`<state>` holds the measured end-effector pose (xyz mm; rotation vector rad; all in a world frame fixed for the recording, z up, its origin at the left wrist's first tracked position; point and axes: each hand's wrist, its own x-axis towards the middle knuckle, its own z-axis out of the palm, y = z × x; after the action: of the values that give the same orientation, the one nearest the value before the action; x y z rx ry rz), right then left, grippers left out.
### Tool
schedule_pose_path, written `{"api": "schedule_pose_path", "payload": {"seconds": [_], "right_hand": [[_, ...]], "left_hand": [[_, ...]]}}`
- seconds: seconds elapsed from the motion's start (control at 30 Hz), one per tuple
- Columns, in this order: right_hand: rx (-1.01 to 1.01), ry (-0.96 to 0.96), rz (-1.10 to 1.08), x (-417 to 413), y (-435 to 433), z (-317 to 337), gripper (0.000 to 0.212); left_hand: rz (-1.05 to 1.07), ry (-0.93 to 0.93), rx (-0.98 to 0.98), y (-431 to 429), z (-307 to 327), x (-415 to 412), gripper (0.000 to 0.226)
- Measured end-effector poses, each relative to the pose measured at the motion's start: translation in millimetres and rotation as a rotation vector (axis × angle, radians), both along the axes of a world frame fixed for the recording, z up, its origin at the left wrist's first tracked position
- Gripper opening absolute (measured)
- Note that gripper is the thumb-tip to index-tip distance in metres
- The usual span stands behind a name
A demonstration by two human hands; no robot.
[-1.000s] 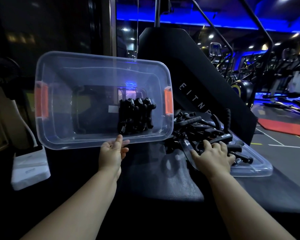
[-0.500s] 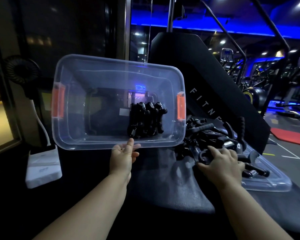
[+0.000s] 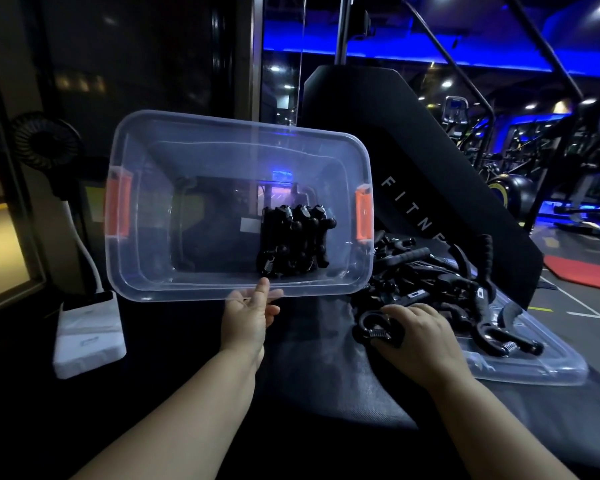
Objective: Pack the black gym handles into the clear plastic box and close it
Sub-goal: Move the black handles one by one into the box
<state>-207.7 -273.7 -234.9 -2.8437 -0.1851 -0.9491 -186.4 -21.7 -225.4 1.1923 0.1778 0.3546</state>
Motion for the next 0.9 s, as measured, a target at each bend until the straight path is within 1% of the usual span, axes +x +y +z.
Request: {"api": "schedule_pose_path", "payload": {"seconds": [0.07, 0.17, 0.27, 0.33, 0.43, 0.57, 0.7, 0.8, 0.9], "right_hand": [[-0.01, 0.013, -0.018, -0.1, -1.5, -1.0, 0.052], [0.0, 0.085, -0.068, -2.8, -3.2, -1.3, 0.059], [-0.032, 0.122, -0.064, -2.7, -3.8, -0.8, 0.057], [-0.064, 0.072, -0.022, -1.7, -3.1, -1.0, 0.051], [-0.072, -0.028, 0.086, 0.1, -1.8, -3.9, 0.043], [0.045, -0.169, 0.272, -2.8, 0.2, 1.2, 0.039], [0.159, -0.289, 0.374, -8.6, 2.9, 6.9, 0.036], [0.299, -0.327, 0.437, -11.0, 6.8, 7.8, 0.032], [0.491, -0.36, 0.462, -15.7, 14.3, 12.7, 0.032]], "left_hand": [[0.002, -0.001, 0.0, 0.2, 0.1, -0.1, 0.042], [0.001, -0.007, -0.005, -0.7, 0.5, -1.3, 0.035], [-0.001, -0.009, -0.02, -1.3, 1.6, -2.3, 0.026], [0.001, -0.01, -0.024, -0.9, 1.7, -2.2, 0.024], [0.001, -0.011, -0.02, -0.1, 1.2, -1.4, 0.027], [-0.006, -0.011, -0.017, 0.3, 0.9, -2.0, 0.028], [-0.009, -0.01, -0.011, 0.4, 1.5, -1.9, 0.029], [-0.006, -0.009, -0.004, 0.9, 1.2, -1.9, 0.033], [-0.005, -0.01, -0.004, 1.3, 0.8, -2.3, 0.032]]}}
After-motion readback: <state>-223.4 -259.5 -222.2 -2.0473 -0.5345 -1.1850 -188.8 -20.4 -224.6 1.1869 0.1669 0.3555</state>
